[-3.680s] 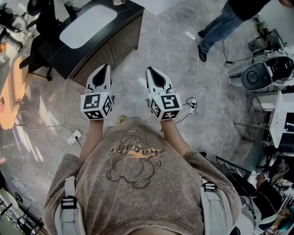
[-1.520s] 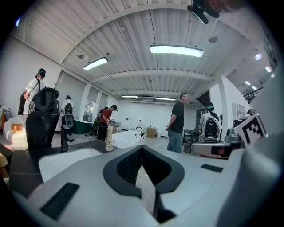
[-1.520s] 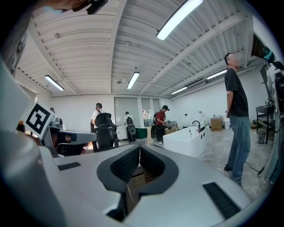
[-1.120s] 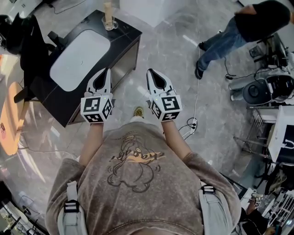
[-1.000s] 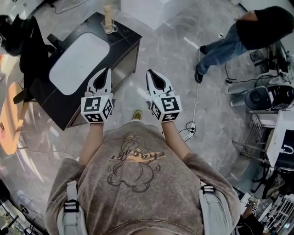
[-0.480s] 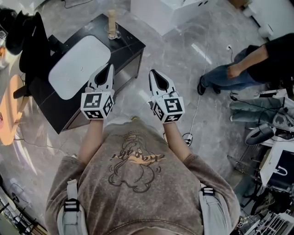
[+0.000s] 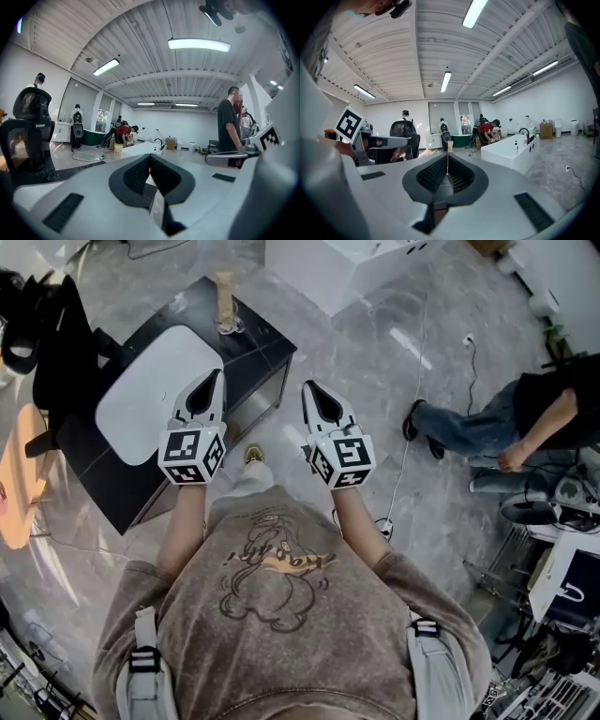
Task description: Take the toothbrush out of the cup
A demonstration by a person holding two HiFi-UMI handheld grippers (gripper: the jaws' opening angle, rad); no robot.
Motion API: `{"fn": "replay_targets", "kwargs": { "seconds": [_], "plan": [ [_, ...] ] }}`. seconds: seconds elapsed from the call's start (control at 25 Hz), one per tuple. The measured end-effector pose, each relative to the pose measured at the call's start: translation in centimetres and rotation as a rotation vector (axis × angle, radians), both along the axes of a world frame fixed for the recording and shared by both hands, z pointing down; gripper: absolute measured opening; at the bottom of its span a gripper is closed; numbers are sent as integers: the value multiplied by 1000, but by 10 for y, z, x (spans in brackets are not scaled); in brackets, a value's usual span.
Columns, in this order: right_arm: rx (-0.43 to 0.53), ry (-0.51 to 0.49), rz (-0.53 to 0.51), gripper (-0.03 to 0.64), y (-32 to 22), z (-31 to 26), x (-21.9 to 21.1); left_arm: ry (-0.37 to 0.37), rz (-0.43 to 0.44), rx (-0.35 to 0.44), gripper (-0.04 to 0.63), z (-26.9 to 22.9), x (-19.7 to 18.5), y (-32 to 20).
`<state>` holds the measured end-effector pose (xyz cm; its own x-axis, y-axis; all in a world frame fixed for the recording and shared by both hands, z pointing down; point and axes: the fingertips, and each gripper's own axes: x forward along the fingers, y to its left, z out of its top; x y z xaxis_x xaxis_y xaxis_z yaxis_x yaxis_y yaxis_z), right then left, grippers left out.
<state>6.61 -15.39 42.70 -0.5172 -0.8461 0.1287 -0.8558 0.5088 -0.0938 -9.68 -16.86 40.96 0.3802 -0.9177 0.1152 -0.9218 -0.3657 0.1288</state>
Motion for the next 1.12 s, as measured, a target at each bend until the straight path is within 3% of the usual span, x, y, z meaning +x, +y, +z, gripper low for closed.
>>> {"fn": "replay_targets", "kwargs": {
  "seconds": [0.16, 0.36, 0.68, 0.92, 1.12],
  "plan": [
    [5, 10, -12, 18, -32, -5, -2, 3, 16, -11, 15, 0, 4, -33],
    [19, 0, -9, 18, -77, -10, -11, 71, 28, -12, 15, -10, -2, -76],
    [31, -15, 16, 18, -130, -14, -15, 10, 34, 21, 15, -14, -7, -130],
    [22, -20, -3, 18, -150, -18, -12, 26, 11, -3, 15, -13, -7, -145],
    [8, -26, -28, 18, -162, -20, -9, -7, 0, -17, 15, -15, 4, -153]
  ]
}}
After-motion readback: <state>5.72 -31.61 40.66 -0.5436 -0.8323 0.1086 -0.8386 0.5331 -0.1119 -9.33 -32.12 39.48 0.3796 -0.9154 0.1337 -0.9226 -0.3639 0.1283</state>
